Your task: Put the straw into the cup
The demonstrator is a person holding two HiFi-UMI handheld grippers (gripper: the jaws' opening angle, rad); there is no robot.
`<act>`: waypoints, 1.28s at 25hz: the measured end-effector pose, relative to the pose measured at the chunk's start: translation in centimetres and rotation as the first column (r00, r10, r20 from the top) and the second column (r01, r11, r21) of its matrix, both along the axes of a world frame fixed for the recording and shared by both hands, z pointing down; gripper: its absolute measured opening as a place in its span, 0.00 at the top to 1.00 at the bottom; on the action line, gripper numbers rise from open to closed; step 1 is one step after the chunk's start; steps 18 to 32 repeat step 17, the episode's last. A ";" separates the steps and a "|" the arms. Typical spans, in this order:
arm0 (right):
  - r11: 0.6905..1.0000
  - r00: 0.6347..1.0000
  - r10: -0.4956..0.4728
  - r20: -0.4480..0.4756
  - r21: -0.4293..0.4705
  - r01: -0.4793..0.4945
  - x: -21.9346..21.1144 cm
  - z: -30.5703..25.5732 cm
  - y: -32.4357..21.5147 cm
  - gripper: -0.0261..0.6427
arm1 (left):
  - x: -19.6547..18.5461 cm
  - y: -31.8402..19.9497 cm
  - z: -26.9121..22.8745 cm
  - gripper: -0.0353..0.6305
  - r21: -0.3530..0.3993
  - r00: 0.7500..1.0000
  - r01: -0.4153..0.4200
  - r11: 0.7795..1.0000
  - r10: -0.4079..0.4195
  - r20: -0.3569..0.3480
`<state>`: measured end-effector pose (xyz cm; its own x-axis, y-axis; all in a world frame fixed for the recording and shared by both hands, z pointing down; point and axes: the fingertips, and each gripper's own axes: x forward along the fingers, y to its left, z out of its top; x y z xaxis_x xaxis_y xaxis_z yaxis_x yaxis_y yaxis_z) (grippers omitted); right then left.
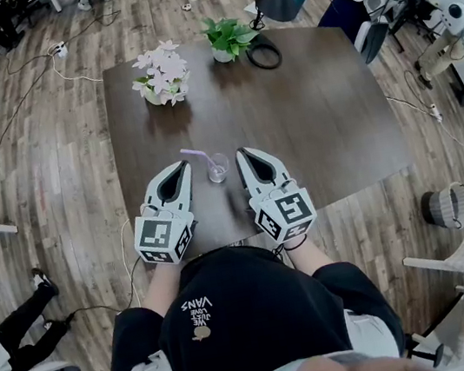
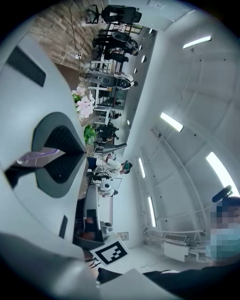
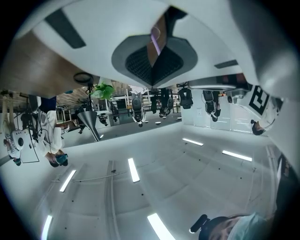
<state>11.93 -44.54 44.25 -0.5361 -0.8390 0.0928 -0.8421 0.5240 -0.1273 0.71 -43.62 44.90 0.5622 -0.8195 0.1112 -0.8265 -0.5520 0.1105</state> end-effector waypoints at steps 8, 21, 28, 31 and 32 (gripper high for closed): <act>1.000 1.000 -0.006 -0.002 0.002 0.006 -0.1 -0.1 0.0 0.94 | 0.1 0.1 0.0 0.93 -0.001 1.000 -0.004 1.000 0.004 0.006; 1.000 1.000 0.000 0.000 0.000 0.000 0.2 -0.1 -0.3 0.94 | 0.1 -0.2 -0.1 0.93 -0.001 1.000 0.005 1.000 -0.005 0.006; 1.000 1.000 0.000 0.000 0.000 0.000 0.2 -0.1 -0.3 0.94 | 0.1 -0.2 -0.1 0.93 -0.001 1.000 0.005 1.000 -0.005 0.006; 1.000 1.000 0.000 0.000 0.000 0.000 0.2 -0.1 -0.3 0.94 | 0.1 -0.2 -0.1 0.93 -0.001 1.000 0.005 1.000 -0.005 0.006; 1.000 1.000 0.000 0.000 0.000 0.000 0.2 -0.1 -0.3 0.94 | 0.1 -0.2 -0.1 0.93 -0.001 1.000 0.005 1.000 -0.005 0.006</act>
